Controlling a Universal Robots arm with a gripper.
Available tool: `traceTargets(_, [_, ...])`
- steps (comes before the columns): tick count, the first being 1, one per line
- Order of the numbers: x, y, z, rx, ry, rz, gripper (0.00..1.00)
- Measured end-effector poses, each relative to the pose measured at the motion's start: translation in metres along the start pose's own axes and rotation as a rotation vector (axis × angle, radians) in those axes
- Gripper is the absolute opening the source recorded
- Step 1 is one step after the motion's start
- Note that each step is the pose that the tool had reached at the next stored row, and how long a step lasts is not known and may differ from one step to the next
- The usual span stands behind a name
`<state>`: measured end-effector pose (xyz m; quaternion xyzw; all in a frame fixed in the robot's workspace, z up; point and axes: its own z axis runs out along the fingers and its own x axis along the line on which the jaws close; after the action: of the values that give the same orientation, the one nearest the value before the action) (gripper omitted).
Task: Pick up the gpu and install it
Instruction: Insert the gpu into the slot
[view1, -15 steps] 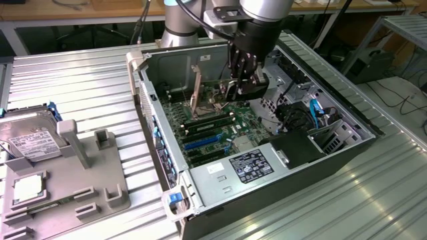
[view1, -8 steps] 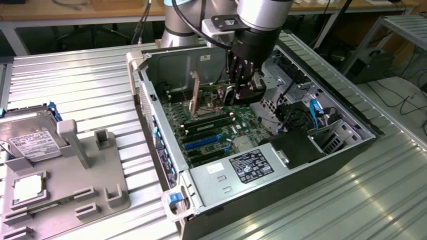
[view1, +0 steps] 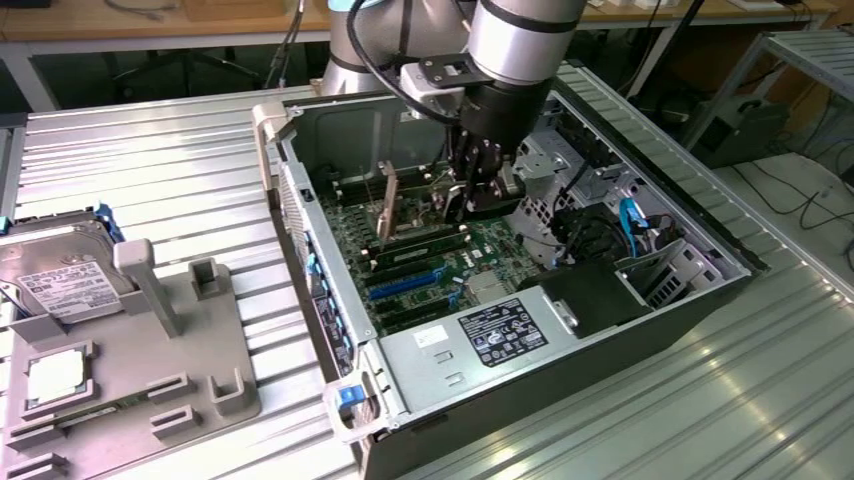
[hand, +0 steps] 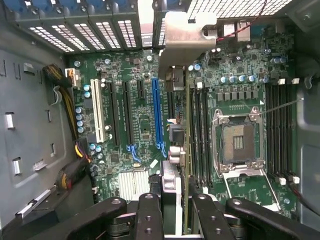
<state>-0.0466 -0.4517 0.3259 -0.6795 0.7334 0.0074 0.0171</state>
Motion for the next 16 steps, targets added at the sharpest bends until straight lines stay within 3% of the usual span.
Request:
traceTargets(3, [0.000, 0.0001, 0.0015, -0.0005, -0.0004, -0.017, 0.28])
traceTargets(5, [0.000, 0.0001, 0.0038, -0.0022, -0.0011, -0.067, 0.28])
traceTargets(11, [0.000, 0.0047, 0.0079, -0.0020, 0.0008, -0.068, 0.28])
traceTargets(16, [-0.002, 0.0144, 0.0157, 0.0033, 0.0005, -0.068, 0.28])
